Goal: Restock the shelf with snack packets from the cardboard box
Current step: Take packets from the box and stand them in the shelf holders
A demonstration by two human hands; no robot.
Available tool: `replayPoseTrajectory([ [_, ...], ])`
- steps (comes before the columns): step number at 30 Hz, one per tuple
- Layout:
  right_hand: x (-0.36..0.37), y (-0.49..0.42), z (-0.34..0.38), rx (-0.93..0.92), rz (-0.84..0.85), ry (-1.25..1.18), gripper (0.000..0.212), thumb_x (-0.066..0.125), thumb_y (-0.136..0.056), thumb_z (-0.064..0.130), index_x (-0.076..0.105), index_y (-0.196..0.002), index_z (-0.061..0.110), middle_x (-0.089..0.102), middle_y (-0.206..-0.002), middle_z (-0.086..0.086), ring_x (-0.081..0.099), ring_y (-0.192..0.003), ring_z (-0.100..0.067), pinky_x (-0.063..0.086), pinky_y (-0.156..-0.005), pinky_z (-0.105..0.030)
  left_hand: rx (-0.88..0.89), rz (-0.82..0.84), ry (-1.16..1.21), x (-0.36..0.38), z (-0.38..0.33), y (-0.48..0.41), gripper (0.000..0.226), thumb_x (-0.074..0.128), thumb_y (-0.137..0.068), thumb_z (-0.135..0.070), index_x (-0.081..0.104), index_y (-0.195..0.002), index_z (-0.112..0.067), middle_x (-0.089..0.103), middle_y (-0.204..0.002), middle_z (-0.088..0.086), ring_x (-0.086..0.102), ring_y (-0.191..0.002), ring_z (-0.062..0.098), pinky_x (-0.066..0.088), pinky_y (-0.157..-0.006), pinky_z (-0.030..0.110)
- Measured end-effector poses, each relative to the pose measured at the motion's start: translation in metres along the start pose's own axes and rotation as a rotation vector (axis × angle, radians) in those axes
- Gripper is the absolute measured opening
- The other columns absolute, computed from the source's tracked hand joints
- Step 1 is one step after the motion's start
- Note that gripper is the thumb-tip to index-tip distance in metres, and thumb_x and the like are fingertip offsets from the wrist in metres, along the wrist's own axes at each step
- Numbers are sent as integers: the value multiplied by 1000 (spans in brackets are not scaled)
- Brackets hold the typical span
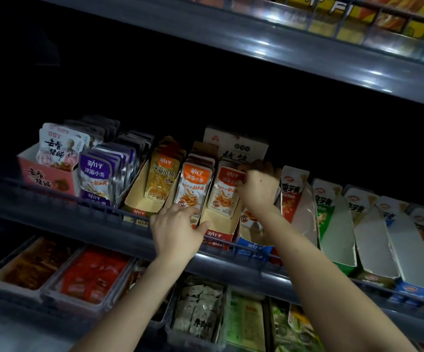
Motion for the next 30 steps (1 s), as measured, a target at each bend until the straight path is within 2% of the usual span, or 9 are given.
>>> replayPoseTrajectory([
  [5,1,1,-1,-13,-13,52,34,83,-57,10,76,-90,17,67,-89,-13,60,-92,-37,44,-84,-45,3,-17,17,1,1,0,44,57,-85,-56,61,-121,-31,62,-118,-4,54,-109,18,34,-88,32],
  [9,-14,9,-6,19,28,38,21,70,-81,24,71,-100,13,67,-96,-11,57,-100,-34,37,-86,-42,-8,-10,11,-1,0,3,42,56,-87,-52,61,-122,-29,60,-121,-2,52,-112,19,34,-89,32],
  [11,-27,21,-11,17,-21,24,27,71,-80,26,69,-104,13,67,-96,-11,58,-98,-34,36,-88,-45,-15,-22,34,-6,-2,8,41,58,-87,-49,60,-122,-28,58,-124,-1,50,-115,20,33,-94,34],
  [15,-63,68,-26,-5,-162,-56,34,81,-68,24,72,-99,15,67,-94,-10,60,-89,-33,39,-78,-43,-28,-53,78,-26,-3,28,40,60,-87,-48,61,-121,-27,57,-126,1,47,-118,22,32,-98,36],
  [18,-87,119,-41,-6,-190,-116,29,83,-67,26,71,-93,19,66,-90,-5,60,-86,-32,36,-74,-39,-26,-72,79,-40,8,57,36,63,-86,-43,65,-115,-21,60,-117,6,51,-111,28,36,-93,38],
  [23,-92,223,-68,109,-89,-218,19,74,-76,31,70,-91,19,65,-88,0,60,-84,-28,24,-71,-30,-35,-63,21,-35,53,123,25,78,-75,-27,72,-95,-14,66,-92,14,60,-85,38,45,-74,41],
  [26,-75,292,-82,191,8,-279,16,76,-78,27,70,-89,18,66,-87,-1,61,-82,-29,30,-72,-34,-27,-7,-22,-16,84,172,21,82,-71,-21,72,-86,-11,65,-81,15,61,-75,38,46,-65,40],
  [30,-36,385,-96,345,226,-323,15,77,-78,21,70,-90,16,67,-88,-4,62,-87,-30,36,-76,-38,-77,148,-74,22,123,236,24,80,-72,-23,72,-91,-10,67,-83,15,63,-75,36,48,-66,38],
])
Point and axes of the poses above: each hand's wrist, its own y-axis away from the middle knuckle, its own x-axis out of the palm, z = x × y, the point moved 5 cm from there along -y, towards the middle knuckle
